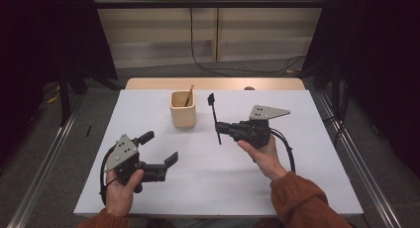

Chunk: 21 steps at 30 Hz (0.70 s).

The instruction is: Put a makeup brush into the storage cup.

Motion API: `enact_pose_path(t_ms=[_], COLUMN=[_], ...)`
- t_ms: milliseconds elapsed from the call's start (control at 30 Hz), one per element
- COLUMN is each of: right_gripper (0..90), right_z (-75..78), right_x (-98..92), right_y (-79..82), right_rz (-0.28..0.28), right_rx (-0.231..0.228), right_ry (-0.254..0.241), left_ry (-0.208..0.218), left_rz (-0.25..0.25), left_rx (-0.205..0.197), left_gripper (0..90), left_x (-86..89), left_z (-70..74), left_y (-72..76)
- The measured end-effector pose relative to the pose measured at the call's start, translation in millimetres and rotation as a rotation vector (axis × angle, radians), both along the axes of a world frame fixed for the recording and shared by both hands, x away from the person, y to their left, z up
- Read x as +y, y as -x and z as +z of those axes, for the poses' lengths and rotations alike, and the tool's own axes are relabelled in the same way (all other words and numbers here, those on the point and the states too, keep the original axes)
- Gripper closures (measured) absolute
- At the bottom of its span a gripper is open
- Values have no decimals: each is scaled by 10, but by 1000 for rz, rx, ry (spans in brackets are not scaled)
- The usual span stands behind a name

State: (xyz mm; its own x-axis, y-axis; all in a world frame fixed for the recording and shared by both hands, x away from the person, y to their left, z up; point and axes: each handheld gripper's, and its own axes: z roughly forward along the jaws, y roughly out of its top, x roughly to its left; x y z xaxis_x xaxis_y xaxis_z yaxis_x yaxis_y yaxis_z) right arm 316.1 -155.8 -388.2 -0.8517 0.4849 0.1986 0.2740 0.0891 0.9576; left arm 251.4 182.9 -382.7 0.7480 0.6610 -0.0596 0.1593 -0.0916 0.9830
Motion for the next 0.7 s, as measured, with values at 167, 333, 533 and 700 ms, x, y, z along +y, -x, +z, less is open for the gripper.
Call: enact_pose_path(t_ms=[167,333,533,700], right_gripper=[864,864,864,864], right_z=[4,6,-2,-4], right_x=[-3,-3,2,5], right_y=[6,8,5,4], right_rz=[2,2,8,8], right_rx=[-1,-2,6,4], right_ry=[-2,-4,-5,-6], left_ry=[-7,-14,3,7], left_rz=[-36,-68,-89,-111], left_rx=[0,2,-1,-1], left_gripper=[12,16,15,15], left_x=[-140,-266,-391,-494], left_z=[41,85,164,199], left_y=[-62,-119,-187,-246])
